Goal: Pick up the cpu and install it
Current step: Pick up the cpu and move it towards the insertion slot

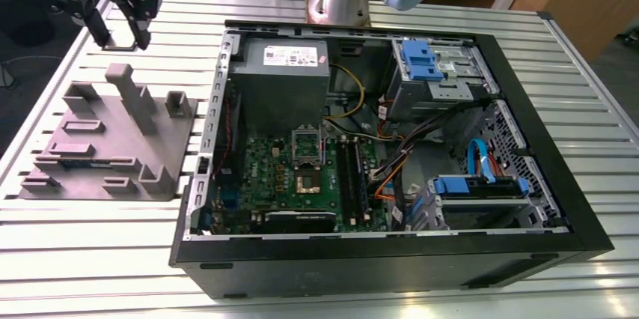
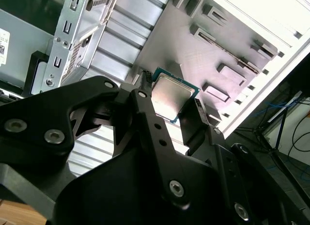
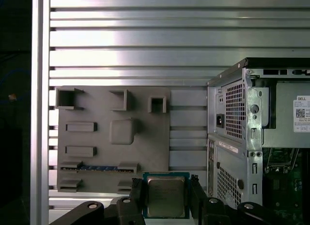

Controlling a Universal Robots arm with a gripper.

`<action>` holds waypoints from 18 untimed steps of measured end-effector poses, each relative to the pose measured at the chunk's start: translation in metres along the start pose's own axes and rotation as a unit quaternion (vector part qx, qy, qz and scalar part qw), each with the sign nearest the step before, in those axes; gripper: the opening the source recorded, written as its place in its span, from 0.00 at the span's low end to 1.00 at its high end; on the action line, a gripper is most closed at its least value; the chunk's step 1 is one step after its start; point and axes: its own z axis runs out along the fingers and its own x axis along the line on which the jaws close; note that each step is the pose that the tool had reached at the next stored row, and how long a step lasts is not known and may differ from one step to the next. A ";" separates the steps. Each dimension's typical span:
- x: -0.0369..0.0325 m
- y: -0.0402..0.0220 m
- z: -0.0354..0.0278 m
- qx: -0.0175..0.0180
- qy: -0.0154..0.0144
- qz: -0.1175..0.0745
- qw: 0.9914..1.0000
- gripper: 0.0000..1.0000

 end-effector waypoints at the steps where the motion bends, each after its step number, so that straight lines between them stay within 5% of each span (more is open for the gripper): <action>1: -0.0002 0.0000 0.0000 0.000 0.000 0.000 1.000 0.47; 18: -0.0060 0.0001 0.0000 0.000 0.000 0.000 1.000 0.47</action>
